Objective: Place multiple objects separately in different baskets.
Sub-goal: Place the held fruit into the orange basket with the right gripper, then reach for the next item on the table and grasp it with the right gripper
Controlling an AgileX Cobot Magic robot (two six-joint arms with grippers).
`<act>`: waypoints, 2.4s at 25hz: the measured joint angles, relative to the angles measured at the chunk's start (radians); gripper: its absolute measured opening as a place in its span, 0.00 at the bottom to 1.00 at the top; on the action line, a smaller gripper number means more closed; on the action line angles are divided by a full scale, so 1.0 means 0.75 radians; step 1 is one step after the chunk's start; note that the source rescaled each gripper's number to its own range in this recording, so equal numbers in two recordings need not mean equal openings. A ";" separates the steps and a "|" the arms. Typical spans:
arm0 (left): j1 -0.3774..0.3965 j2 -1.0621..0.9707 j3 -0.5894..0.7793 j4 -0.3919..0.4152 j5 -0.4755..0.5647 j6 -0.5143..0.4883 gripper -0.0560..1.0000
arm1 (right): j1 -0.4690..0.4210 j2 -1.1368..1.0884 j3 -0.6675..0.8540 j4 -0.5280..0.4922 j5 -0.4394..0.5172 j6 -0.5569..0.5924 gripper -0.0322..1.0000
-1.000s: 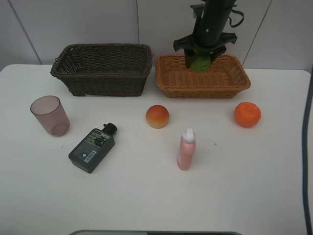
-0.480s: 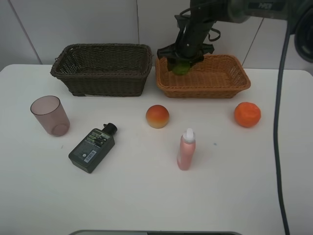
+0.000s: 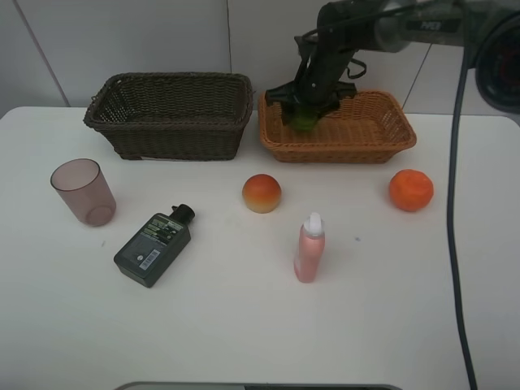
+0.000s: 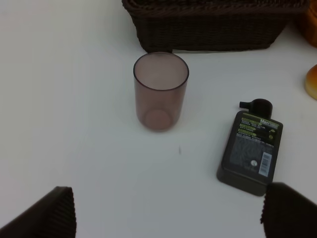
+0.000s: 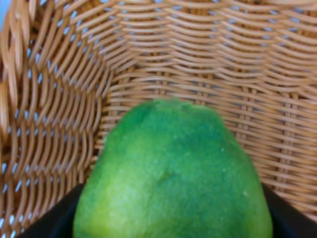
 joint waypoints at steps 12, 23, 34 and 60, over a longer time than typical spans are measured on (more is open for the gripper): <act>0.000 0.000 0.000 0.000 0.000 0.000 0.96 | 0.000 -0.032 0.000 0.000 0.019 0.001 1.00; 0.000 0.000 0.000 0.000 0.000 0.000 0.96 | 0.000 -0.406 0.221 -0.029 0.214 0.087 1.00; 0.000 0.000 0.000 0.001 0.000 0.000 0.96 | -0.157 -0.823 0.859 -0.061 0.079 0.165 1.00; 0.000 0.000 0.000 0.005 0.000 0.000 0.96 | -0.399 -0.697 1.142 -0.061 -0.143 0.141 1.00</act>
